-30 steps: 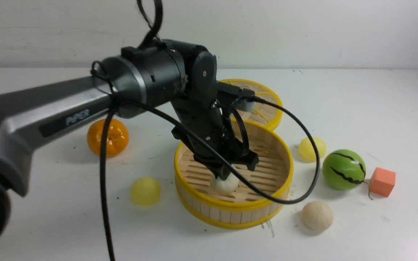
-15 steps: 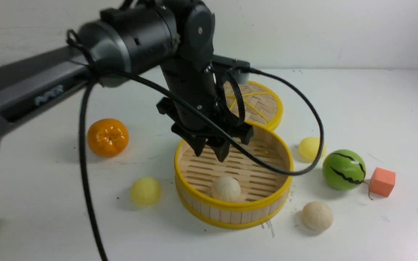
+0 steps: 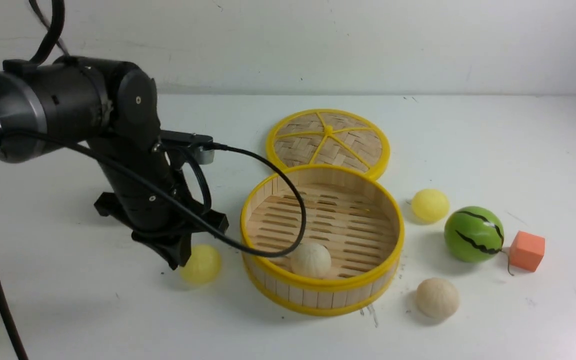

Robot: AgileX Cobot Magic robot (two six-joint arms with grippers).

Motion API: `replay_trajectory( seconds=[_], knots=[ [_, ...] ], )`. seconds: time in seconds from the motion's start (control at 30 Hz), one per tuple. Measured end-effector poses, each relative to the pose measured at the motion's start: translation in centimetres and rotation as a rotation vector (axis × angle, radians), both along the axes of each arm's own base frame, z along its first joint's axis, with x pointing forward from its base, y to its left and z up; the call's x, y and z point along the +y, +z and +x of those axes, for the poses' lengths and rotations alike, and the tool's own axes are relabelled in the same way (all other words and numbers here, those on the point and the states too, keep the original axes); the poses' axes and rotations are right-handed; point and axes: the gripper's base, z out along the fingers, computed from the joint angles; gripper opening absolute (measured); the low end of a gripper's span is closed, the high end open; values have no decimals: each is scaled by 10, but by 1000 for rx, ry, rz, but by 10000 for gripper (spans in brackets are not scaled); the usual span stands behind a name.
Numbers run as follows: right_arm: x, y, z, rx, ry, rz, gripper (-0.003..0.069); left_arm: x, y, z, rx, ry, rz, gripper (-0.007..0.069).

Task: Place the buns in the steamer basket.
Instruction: Use the left arm to grab a steamed stuffed bun

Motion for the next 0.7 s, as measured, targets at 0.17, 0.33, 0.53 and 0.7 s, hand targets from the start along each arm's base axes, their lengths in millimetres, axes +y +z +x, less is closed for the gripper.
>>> replay_trajectory(
  seconds=[0.17,0.33,0.53,0.7],
  knots=[
    [0,0,0,0,0,0,239,-4,-10,9,-36,-20,-23,143],
    [0,0,0,0,0,0,239,-7,-26,17,-39,-17,-18,218],
    [0,0,0,0,0,0,239,-7,-40,25,-57,-25,4,239],
    [0,0,0,0,0,0,239,-8,-51,28,-51,-28,16,228]
  ],
)
